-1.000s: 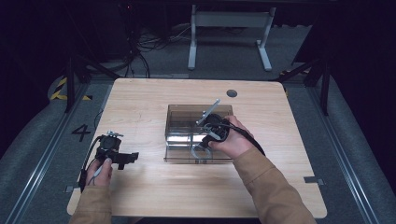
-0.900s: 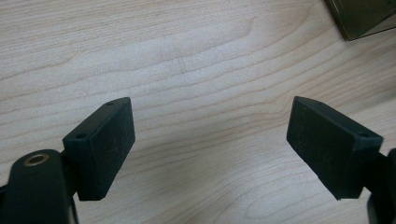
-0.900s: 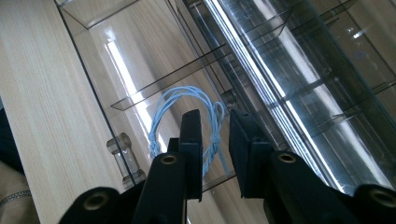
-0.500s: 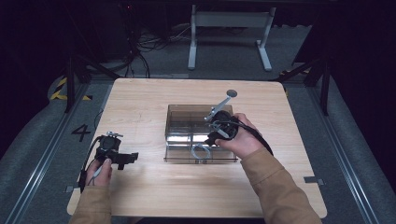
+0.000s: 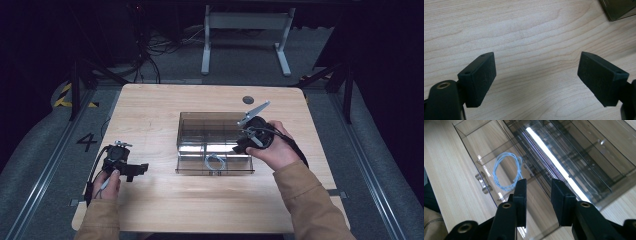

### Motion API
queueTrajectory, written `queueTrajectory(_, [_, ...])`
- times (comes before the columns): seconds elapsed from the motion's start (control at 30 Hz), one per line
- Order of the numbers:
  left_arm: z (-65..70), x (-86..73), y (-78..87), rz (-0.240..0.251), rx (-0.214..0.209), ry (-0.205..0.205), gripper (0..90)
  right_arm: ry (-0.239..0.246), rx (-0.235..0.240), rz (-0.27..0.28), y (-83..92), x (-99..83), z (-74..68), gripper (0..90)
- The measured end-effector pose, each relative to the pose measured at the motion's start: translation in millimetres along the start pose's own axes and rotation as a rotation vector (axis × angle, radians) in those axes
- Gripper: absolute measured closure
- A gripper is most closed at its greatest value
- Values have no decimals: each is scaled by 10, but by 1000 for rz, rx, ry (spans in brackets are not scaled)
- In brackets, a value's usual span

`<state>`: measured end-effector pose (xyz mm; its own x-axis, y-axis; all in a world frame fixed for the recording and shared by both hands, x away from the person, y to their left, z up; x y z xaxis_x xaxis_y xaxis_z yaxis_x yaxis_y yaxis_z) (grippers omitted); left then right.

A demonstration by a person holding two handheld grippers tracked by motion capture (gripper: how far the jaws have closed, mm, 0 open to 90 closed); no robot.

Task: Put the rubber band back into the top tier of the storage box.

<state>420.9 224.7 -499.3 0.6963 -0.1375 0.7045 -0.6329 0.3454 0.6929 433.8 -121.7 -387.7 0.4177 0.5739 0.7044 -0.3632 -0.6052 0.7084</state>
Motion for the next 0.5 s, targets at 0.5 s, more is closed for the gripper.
queueTrajectory(0.5, [-24, -7, 0, 0, 8, 1, 160, -64, -56, 42, 314, -252, 269, 644])
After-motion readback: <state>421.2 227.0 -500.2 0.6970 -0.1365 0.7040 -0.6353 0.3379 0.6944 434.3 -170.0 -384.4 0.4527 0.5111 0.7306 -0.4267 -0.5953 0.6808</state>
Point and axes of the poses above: each handheld gripper's, and its own axes: y roughly backward along the jaws, x roughly out of its top, z roughly to its right, the point moved 8 cm from there along -y, roughly forward along the jaws, and after that the axes turned 13 degrees about z, right-handed, at the moved point
